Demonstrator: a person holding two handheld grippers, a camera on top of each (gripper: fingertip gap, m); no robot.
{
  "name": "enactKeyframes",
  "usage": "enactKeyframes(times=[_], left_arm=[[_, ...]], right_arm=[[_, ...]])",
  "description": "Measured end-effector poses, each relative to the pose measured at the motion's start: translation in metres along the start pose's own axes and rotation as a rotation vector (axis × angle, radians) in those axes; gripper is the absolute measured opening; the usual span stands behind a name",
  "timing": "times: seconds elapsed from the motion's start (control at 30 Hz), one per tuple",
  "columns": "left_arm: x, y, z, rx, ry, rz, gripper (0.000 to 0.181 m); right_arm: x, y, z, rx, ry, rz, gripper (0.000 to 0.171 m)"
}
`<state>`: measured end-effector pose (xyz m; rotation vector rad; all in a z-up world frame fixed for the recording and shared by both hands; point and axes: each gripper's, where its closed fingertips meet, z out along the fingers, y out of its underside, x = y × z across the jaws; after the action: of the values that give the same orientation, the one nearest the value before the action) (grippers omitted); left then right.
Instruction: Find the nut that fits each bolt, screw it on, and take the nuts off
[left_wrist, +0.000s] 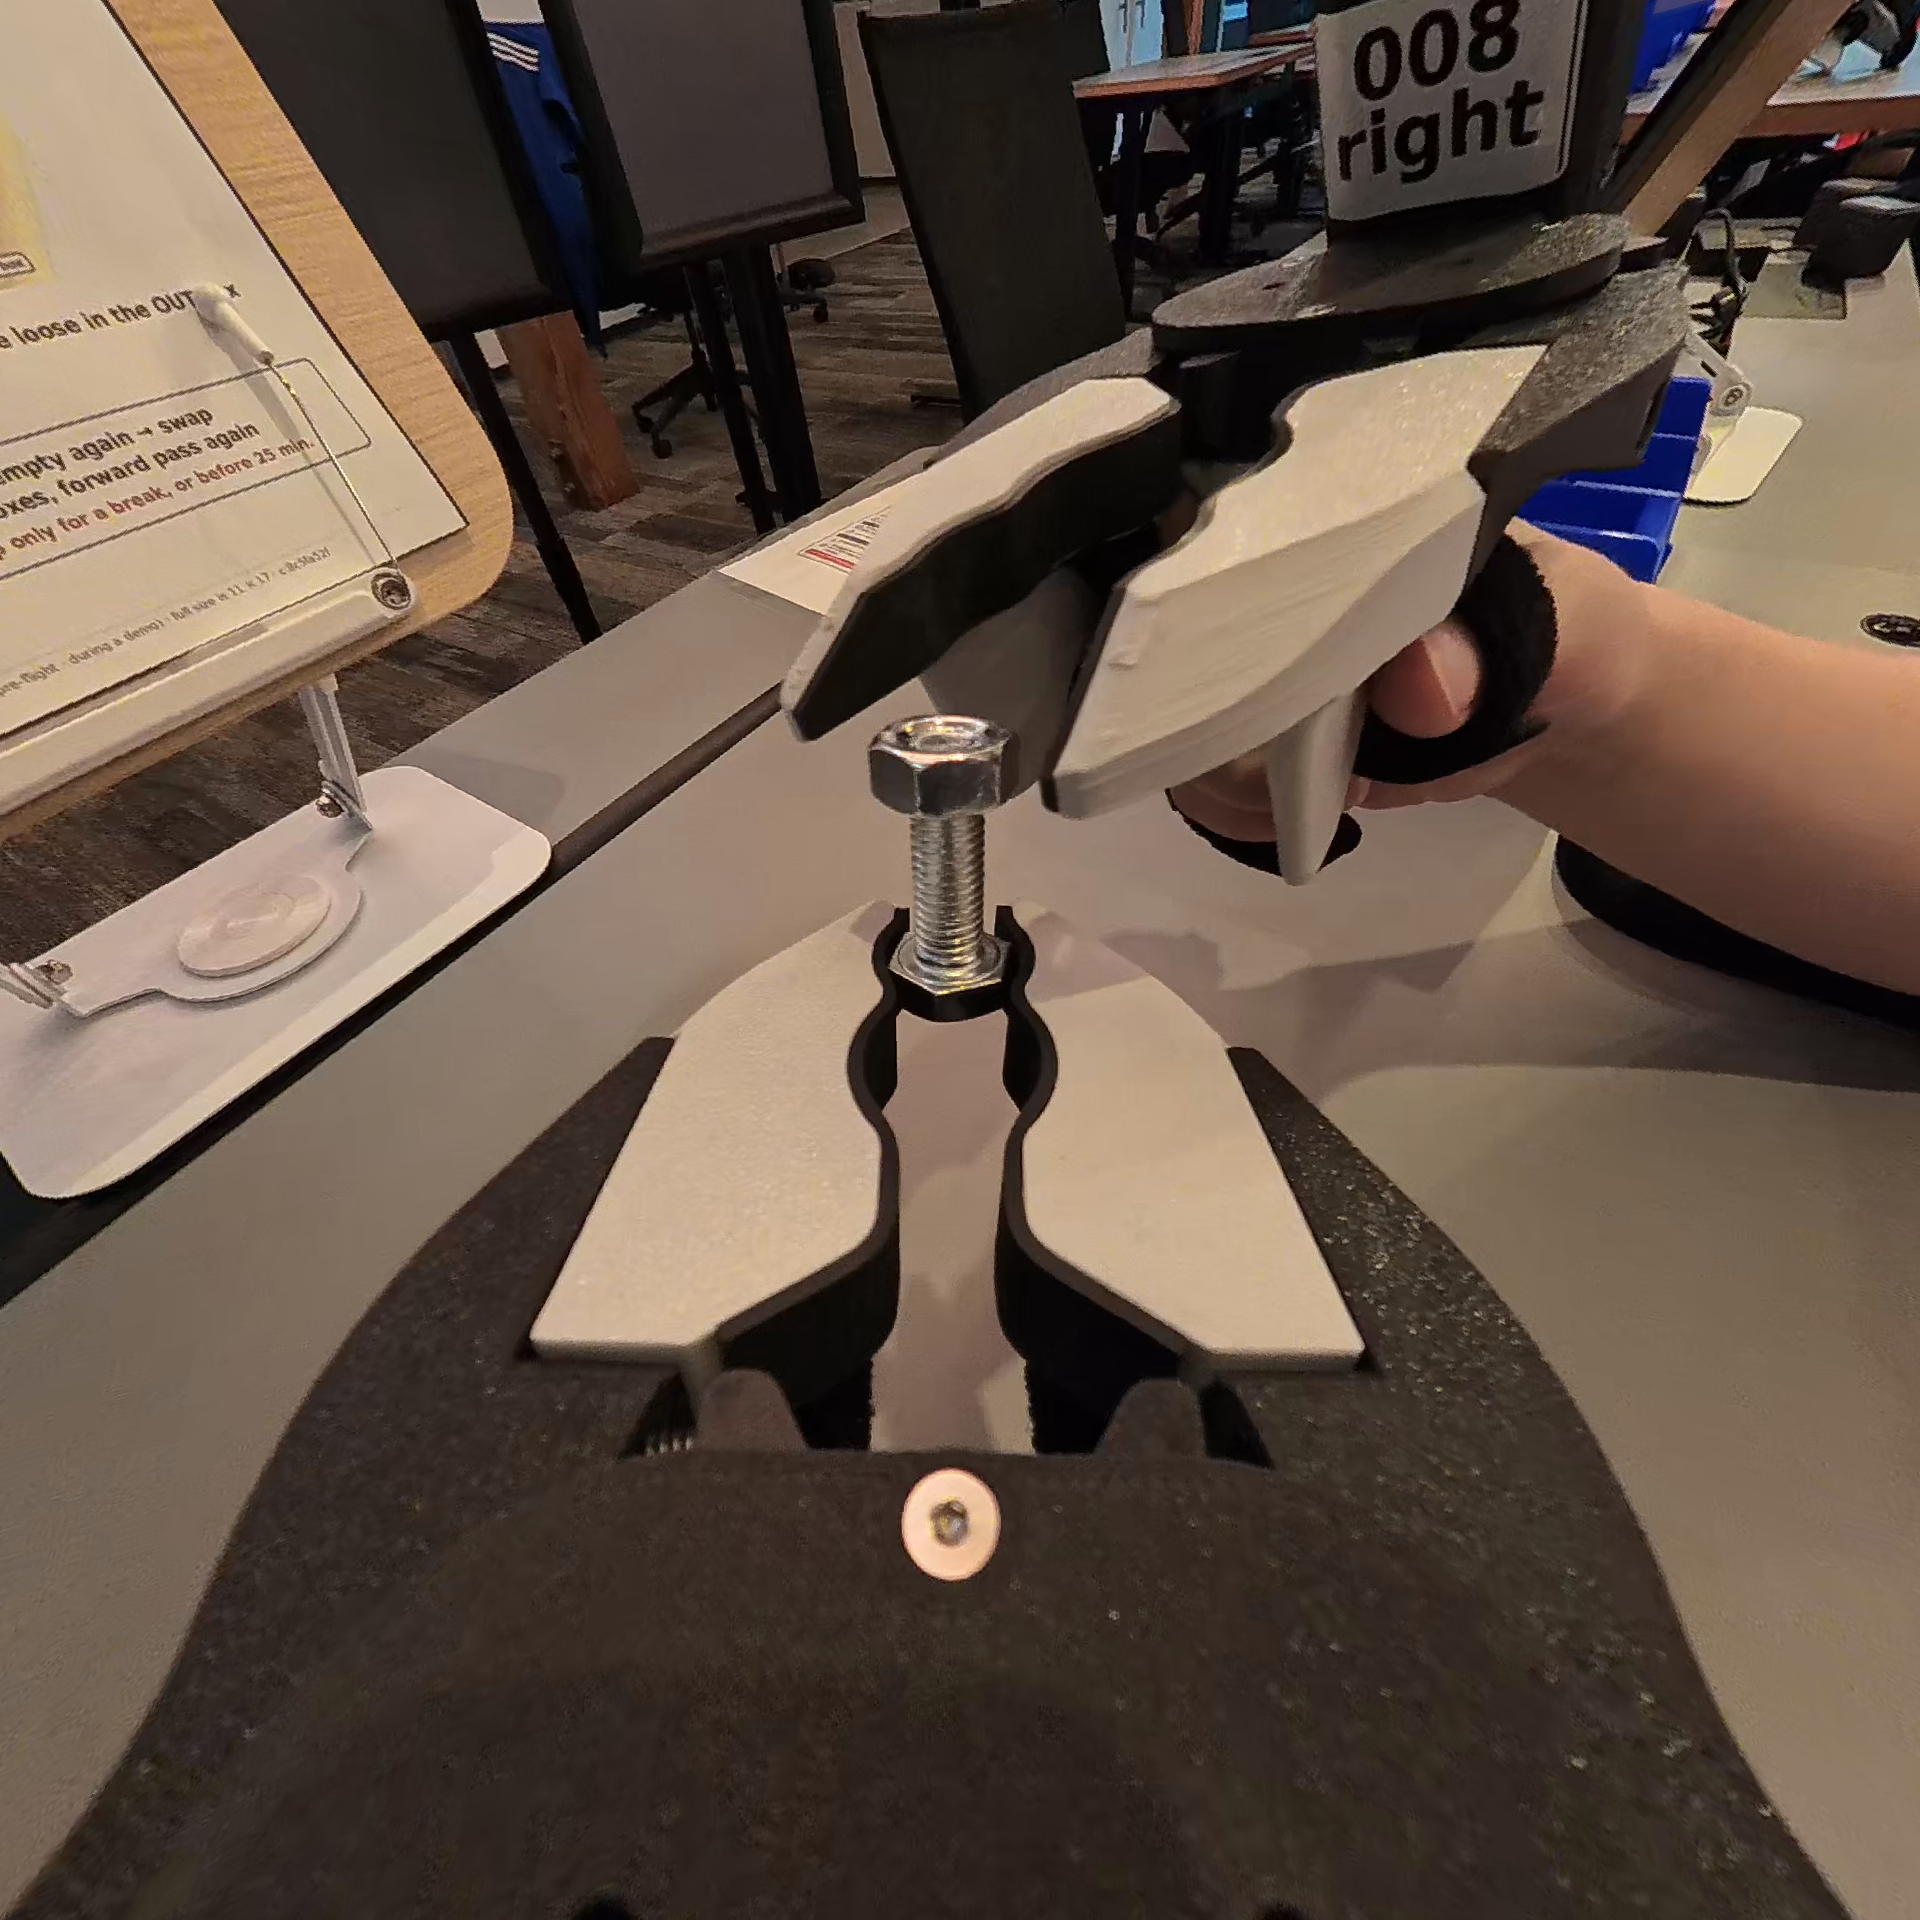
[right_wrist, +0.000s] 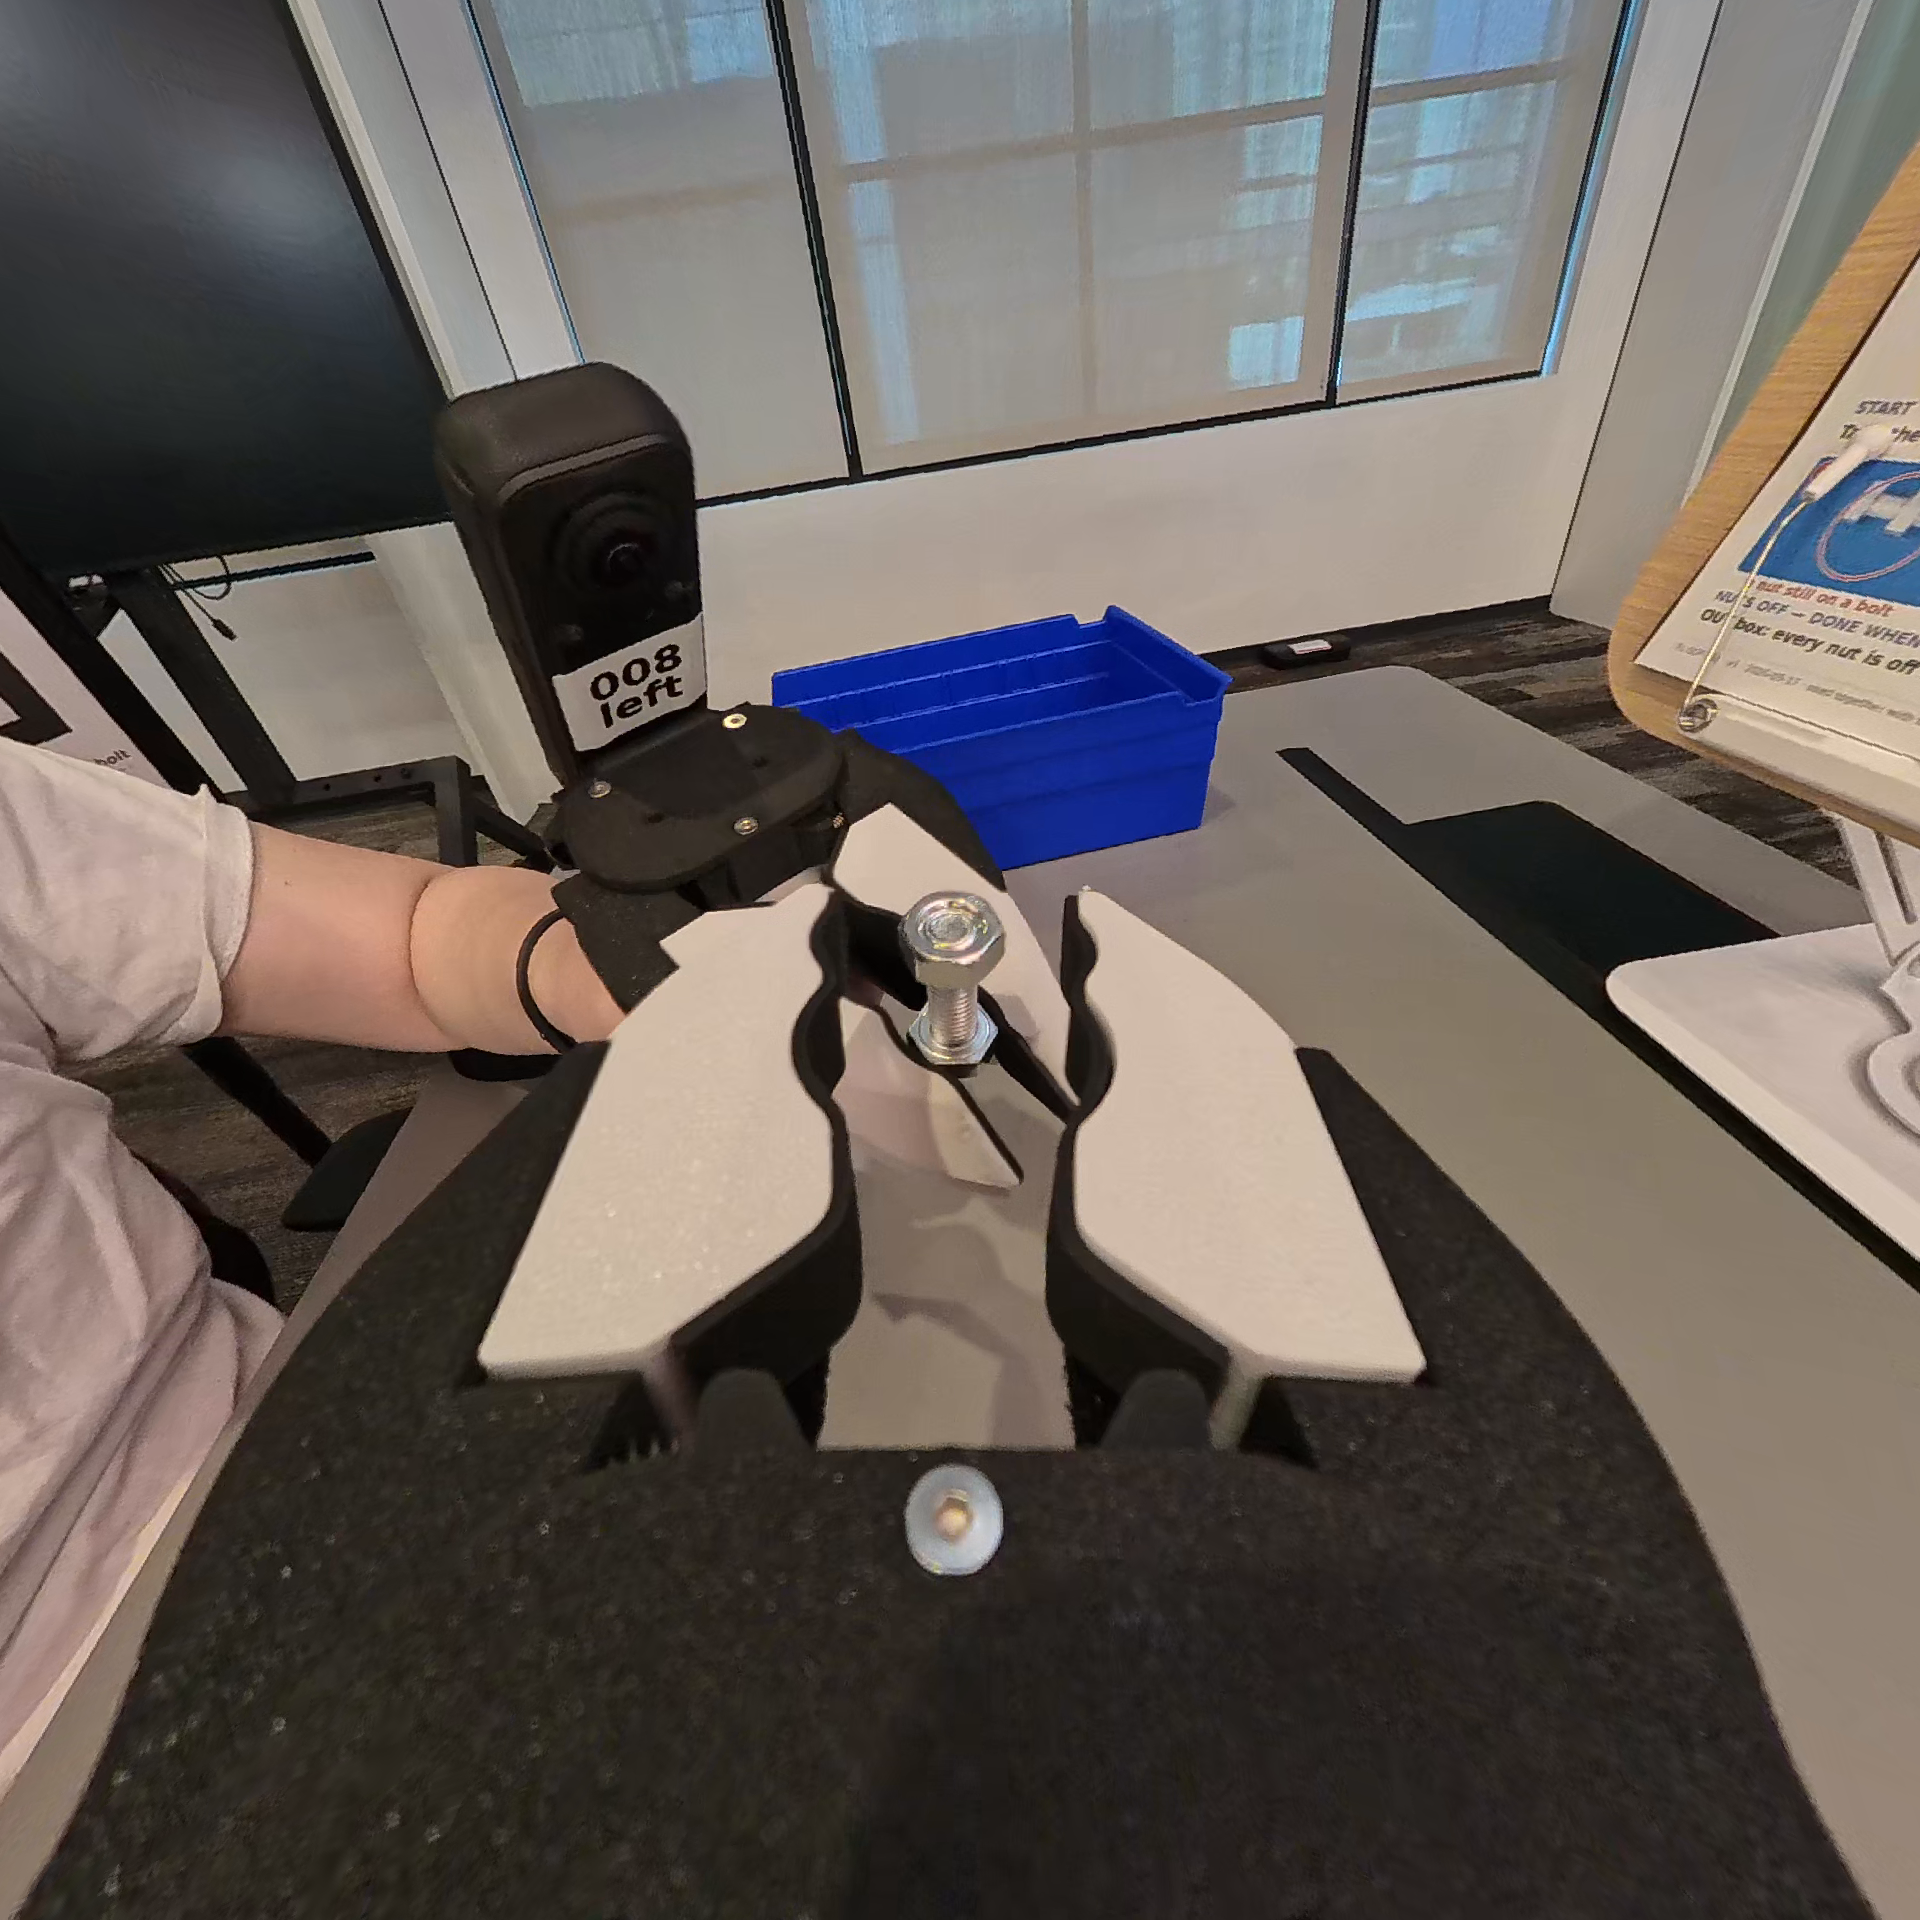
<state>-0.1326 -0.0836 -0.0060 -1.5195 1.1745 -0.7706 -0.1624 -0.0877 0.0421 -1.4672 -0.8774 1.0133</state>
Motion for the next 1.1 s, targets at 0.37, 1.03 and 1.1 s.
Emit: enactKeyframes(times=[0.37,1.03,1.1], left_arm=[[0.0007,-0.0004,-0.0002,0.004,0.015,-0.017,0.015],[0.0064,-0.0009,0.0002,0.011,0.041,-0.026,0.015],[0.0057,-0.0015,-0.0004,0.014,0.040,-0.029,0.015]], right_arm=[[0.0065,-0.0006,-0.0075,0.000,0.004,0.009,0.038],[0.0038,0.0077,-0.0019,-0.037,-0.008,-0.014,0.035],[0.0057,0.0075,-0.0053,-0.037,-0.015,-0.006,0.036]])
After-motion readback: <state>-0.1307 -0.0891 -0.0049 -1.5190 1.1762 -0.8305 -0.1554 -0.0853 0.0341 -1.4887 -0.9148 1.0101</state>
